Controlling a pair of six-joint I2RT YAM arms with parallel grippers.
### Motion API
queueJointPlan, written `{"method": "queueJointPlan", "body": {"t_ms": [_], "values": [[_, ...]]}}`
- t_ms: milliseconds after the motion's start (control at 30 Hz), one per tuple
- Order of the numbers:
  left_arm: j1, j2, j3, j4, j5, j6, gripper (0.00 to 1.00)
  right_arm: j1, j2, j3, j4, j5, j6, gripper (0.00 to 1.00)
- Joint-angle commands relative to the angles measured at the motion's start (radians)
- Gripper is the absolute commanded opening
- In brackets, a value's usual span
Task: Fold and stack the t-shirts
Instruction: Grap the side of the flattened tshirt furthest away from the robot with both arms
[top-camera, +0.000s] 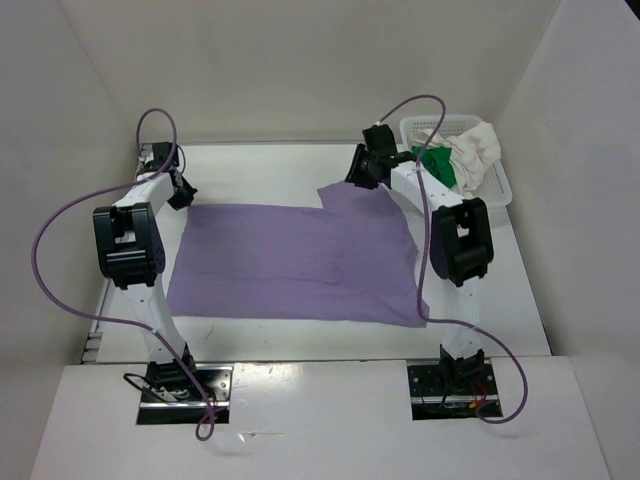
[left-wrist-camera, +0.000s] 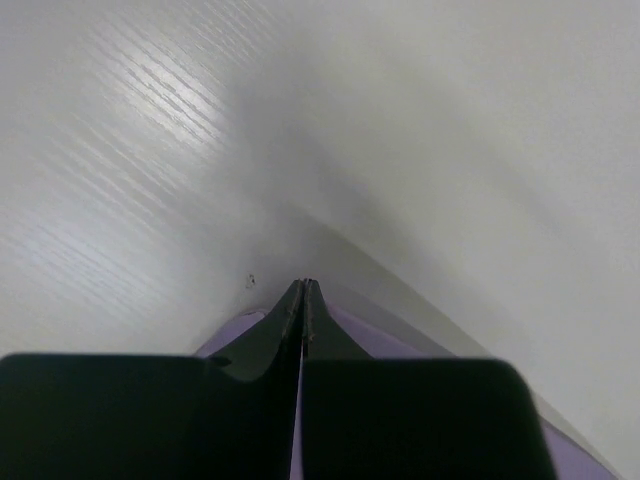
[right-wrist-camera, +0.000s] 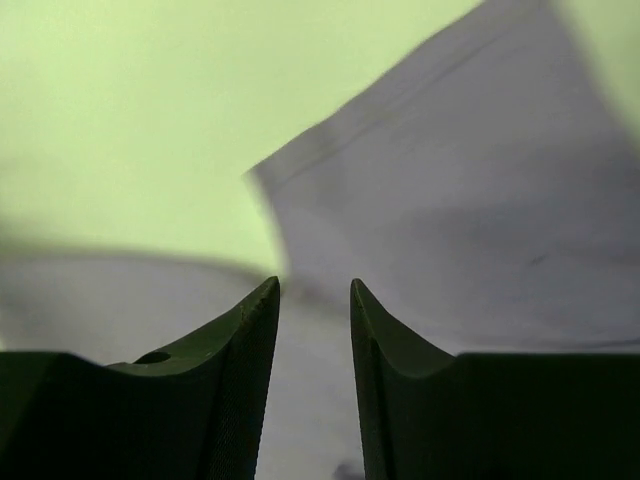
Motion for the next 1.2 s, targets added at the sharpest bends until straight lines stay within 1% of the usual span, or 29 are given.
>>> {"method": "queueJointPlan", "body": {"t_ms": [0, 33, 67, 100, 133, 167, 200, 233, 267, 333, 367, 400, 467, 533, 600, 700, 833, 900, 967, 1033, 1100, 1167], "values": [[0.000, -0.074, -0.027, 0.033, -0.005, -0.024, 0.00, -0.071, 0.144, 0.164, -0.033, 0.208, -0.067, 0.40], [0.000, -0.074, -0.027, 0.033, -0.005, -0.024, 0.00, -0.080, 0.178, 0.202, -0.061, 0.225, -0.076, 0.41], [0.000, -0.074, -0.027, 0.033, 0.004, -0.024, 0.00, -0.091, 0.245, 0.245, -0.076, 0.241, -0.089, 0.45], [0.000, -0.065, -0.027, 0.033, 0.004, -0.024, 0.00, -0.091, 0.279, 0.335, -0.113, 0.274, -0.109, 0.47], [0.000, -0.065, -0.027, 0.033, 0.016, -0.024, 0.00, -0.091, 0.313, 0.386, -0.133, 0.288, -0.120, 0.49], [0.000, -0.065, -0.027, 0.033, 0.016, -0.024, 0.00, -0.091, 0.381, 0.438, -0.157, 0.302, -0.129, 0.49], [0.000, -0.065, -0.027, 0.033, 0.016, -0.033, 0.00, -0.091, 0.414, 0.551, -0.180, 0.332, -0.129, 0.49], [0.000, -0.065, -0.027, 0.033, 0.027, -0.034, 0.00, -0.091, 0.446, 0.604, -0.223, 0.354, -0.142, 0.50], [0.000, -0.065, -0.036, 0.033, 0.027, -0.034, 0.00, -0.091, 0.512, 0.718, -0.249, 0.376, -0.152, 0.50], [0.000, -0.056, -0.036, 0.033, 0.036, -0.034, 0.00, -0.091, 0.590, 0.852, -0.314, 0.400, -0.165, 0.52], [0.000, -0.056, -0.036, 0.033, 0.036, -0.034, 0.00, -0.091, 0.670, 0.993, -0.382, 0.400, -0.174, 0.53], [0.000, -0.056, -0.036, 0.033, 0.036, -0.034, 0.00, -0.091, 0.683, 1.014, -0.383, 0.400, -0.174, 0.53], [0.000, -0.056, -0.036, 0.033, 0.036, -0.034, 0.00, -0.091, 0.683, 0.980, -0.363, 0.368, -0.174, 0.53], [0.000, -0.056, -0.045, 0.033, 0.047, -0.034, 0.00, -0.091, 0.698, 0.980, -0.374, 0.359, -0.174, 0.53], [0.000, -0.046, -0.046, 0.033, 0.047, -0.034, 0.00, -0.091, 0.707, 0.980, -0.385, 0.318, -0.165, 0.53], [0.000, -0.046, -0.046, 0.033, 0.047, -0.034, 0.00, -0.082, 0.707, 0.980, -0.394, 0.317, -0.165, 0.50], [0.000, -0.046, -0.046, 0.033, 0.056, -0.034, 0.00, -0.071, 0.697, 0.980, -0.394, 0.308, -0.165, 0.50], [0.000, -0.046, -0.046, 0.042, 0.056, -0.034, 0.00, -0.071, 0.696, 0.980, -0.394, 0.290, -0.165, 0.49], [0.000, -0.046, -0.046, 0.042, 0.056, -0.034, 0.00, -0.089, 0.696, 0.980, -0.385, 0.290, -0.165, 0.49], [0.000, -0.046, -0.046, 0.042, 0.056, -0.034, 0.00, -0.100, 0.696, 0.980, -0.385, 0.270, -0.165, 0.43], [0.000, -0.046, -0.046, 0.042, 0.056, -0.034, 0.00, -0.109, 0.706, 0.980, -0.376, 0.233, -0.165, 0.28], [0.000, -0.046, -0.055, 0.042, 0.056, -0.034, 0.00, -0.131, 0.706, 1.000, -0.375, 0.199, -0.165, 0.18]]}}
